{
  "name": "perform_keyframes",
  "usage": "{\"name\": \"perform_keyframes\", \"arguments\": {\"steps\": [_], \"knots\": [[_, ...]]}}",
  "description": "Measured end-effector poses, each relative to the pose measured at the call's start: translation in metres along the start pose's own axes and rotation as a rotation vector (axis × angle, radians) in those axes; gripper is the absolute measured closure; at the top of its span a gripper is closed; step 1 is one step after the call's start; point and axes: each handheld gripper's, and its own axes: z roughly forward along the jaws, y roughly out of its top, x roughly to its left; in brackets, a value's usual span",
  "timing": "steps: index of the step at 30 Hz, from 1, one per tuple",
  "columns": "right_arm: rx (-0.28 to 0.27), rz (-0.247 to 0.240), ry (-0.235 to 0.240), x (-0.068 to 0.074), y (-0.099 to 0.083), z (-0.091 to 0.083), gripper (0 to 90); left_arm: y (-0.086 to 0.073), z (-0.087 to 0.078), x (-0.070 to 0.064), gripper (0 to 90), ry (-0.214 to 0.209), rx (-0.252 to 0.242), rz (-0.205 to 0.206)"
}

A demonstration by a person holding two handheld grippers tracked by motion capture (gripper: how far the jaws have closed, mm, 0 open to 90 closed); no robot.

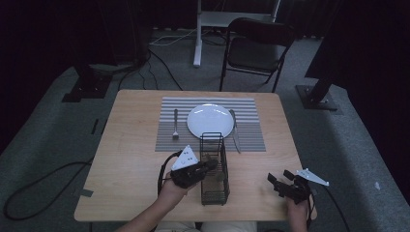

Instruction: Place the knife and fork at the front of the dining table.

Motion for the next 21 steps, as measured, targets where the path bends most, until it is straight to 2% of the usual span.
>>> {"name": "perform_keyframes", "arguments": {"steps": [3, 7, 13, 16, 21], "knots": [[-0.001, 0.001, 0.001, 0.000, 0.000, 0.000, 14.8, 0.000, 0.002, 0.002, 87.8, -0.003, -0.017, -0.010], [-0.002, 0.002, 0.002, 0.000, 0.000, 0.000, 14.9, 0.002, 0.000, 0.005, 87.9, -0.002, -0.032, -0.003], [0.003, 0.001, 0.000, 0.000, 0.000, 0.000, 14.8, 0.011, -0.015, 0.006, 88.2, -0.004, -0.020, 0.037], [0.001, 0.002, 0.001, 0.000, 0.000, 0.000, 14.8, 0.017, -0.025, 0.008, 88.2, -0.007, -0.028, 0.041], [0.005, 0.002, 0.000, 0.000, 0.000, 0.000, 14.8, 0.034, -0.047, 0.011, 88.2, -0.025, -0.078, 0.056]]}}
